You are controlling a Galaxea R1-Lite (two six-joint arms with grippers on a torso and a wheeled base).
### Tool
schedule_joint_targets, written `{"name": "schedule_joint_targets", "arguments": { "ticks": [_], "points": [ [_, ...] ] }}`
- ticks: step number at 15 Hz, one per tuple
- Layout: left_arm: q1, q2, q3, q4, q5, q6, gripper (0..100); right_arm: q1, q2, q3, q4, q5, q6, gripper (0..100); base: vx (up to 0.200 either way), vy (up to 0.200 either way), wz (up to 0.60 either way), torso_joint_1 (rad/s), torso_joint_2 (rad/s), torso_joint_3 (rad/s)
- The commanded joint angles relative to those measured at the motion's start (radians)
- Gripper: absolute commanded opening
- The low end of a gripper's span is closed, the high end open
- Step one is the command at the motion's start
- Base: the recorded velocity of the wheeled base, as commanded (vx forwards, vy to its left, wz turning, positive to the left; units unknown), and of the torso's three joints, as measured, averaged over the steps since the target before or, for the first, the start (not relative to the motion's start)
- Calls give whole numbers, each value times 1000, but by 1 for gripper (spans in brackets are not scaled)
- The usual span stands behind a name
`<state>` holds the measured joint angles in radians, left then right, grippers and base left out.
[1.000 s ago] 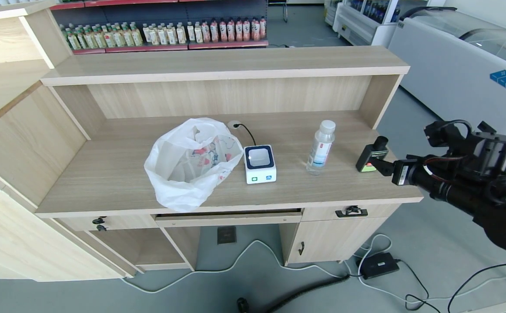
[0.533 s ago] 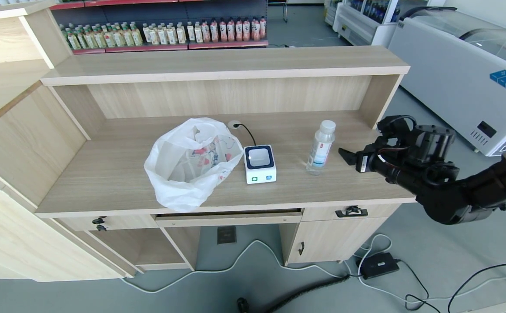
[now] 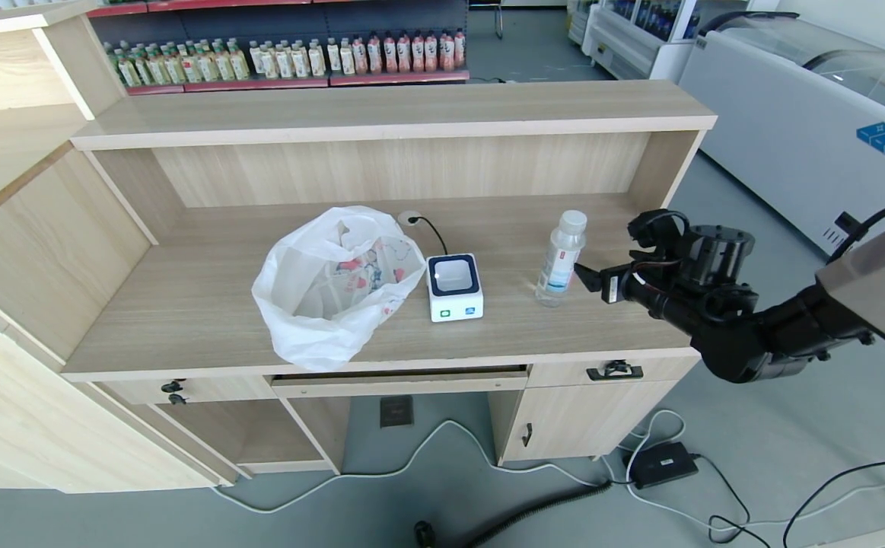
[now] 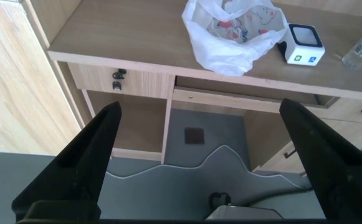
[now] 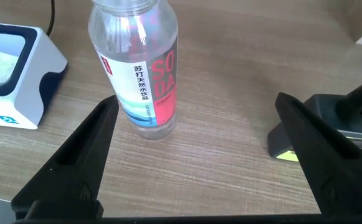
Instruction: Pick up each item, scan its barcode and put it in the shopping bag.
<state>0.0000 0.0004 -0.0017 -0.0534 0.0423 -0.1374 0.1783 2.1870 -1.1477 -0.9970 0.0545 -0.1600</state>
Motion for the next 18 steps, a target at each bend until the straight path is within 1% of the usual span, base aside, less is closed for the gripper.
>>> {"name": "schedule_joint_targets", "arguments": {
  "ticks": [1,7,18],
  "points": [
    [0,0,0,0,1,-1,100,12,25,-37,17,4,4,100,0,0,0,0,0,0],
    [0,0,0,0,1,1,100,53,80,-172,83,1,20,100,0,0,0,0,0,0],
    [0,0,0,0,1,-1,100,56,189,-323,135,-1,20,100,0,0,0,0,0,0]
  ]
}}
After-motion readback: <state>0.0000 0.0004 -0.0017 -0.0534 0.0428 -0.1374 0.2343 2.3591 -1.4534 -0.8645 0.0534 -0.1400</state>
